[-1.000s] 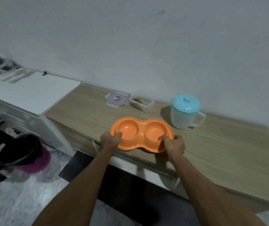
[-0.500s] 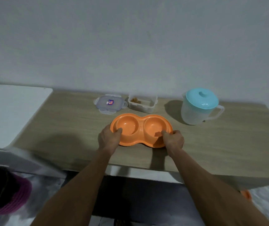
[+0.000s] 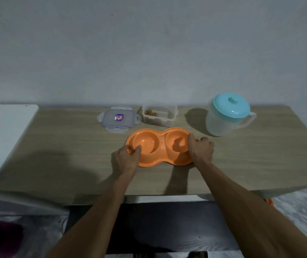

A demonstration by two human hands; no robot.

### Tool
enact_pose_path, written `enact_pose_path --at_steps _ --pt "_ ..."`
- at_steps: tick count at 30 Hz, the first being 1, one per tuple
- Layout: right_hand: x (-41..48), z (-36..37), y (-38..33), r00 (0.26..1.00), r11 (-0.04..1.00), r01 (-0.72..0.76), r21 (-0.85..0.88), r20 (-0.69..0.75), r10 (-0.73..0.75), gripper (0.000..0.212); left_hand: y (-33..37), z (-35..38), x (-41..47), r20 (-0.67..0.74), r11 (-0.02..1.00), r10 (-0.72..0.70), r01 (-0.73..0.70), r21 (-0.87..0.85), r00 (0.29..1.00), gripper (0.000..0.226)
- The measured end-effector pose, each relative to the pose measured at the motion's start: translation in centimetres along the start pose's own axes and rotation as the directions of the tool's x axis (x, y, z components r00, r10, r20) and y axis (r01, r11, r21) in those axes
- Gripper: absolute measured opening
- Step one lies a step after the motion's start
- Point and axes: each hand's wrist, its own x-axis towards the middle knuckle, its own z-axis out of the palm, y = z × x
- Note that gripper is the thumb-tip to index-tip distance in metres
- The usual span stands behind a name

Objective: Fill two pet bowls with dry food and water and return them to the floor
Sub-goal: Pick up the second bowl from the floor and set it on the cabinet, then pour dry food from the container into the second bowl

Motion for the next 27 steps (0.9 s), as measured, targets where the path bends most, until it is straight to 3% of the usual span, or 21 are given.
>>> enact_pose_path --at_steps 5,10,14,20,24,27 --pt "1.7 1.0 -4.9 0.992 0.992 0.129 0.008 -0.007 -0.129 0.057 -0.8 0.2 -0.7 0.026 0.998 0.032 -0.031 -0.054 0.999 0.066" --pt "3.1 3.3 -8.3 0.971 0.984 0.176 0.022 0.160 -0.177 0.061 -2.8 1.0 -0.6 0.033 0.971 0.220 -0.222 0.094 0.975 0.090" --pt "4.0 5.1 -9.3 0.970 0.985 0.165 -0.040 0.187 -0.155 0.057 -2.7 1.2 0.0 0.081 0.930 0.321 -0.330 0.164 0.944 0.108" --pt "4.0 4.8 -10.3 0.963 0.978 0.198 0.068 0.175 -0.207 0.034 -2.7 1.2 0.0 0.114 0.832 0.321 -0.338 0.441 0.940 0.122" --pt "3.4 4.1 -10.6 0.936 0.943 0.272 0.190 0.175 -0.305 0.013 -2.3 1.4 0.5 0.139 0.838 0.319 -0.348 0.420 0.937 0.126" --pt "2.7 2.7 -10.4 0.918 0.915 0.311 0.259 0.169 -0.360 0.014 -2.2 1.5 0.7 0.172 0.873 0.299 -0.342 0.348 0.939 0.128"
